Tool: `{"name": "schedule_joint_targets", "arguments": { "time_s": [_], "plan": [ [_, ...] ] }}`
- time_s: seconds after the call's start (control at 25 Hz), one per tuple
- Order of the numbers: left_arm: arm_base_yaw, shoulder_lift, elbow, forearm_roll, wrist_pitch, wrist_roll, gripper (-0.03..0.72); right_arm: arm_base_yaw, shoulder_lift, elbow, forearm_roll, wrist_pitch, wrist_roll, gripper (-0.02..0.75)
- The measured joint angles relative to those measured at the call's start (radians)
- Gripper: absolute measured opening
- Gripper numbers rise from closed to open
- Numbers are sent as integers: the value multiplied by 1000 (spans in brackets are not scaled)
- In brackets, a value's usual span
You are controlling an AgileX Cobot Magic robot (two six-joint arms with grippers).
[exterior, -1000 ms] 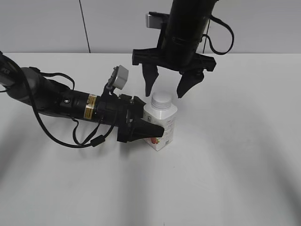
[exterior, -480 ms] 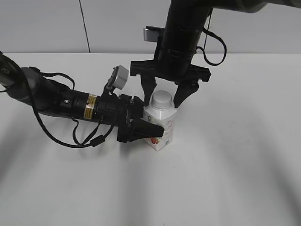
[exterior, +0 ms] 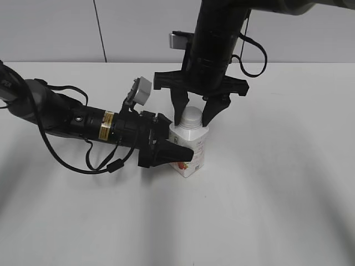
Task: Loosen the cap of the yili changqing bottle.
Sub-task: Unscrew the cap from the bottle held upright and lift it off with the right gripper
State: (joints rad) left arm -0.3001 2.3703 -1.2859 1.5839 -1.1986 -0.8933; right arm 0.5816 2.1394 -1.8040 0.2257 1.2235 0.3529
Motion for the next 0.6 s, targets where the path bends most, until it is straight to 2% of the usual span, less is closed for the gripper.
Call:
{"name": "schedule_joint_targets", "arguments": {
  "time_s": [0.08, 0.36, 0.44, 0.6],
  "plan": [
    [0, 0, 0, 0, 0, 0, 485, 0, 0, 0, -1, 0, 0, 403],
    [0, 0, 0, 0, 0, 0, 485, 0, 0, 0, -4, 0, -85, 399],
    [0, 0, 0, 0, 0, 0, 485, 0, 0, 0, -6, 0, -166, 399],
    [0, 0, 0, 3, 0, 0, 484, 0, 0, 0, -9, 0, -452, 398]
  ]
}}
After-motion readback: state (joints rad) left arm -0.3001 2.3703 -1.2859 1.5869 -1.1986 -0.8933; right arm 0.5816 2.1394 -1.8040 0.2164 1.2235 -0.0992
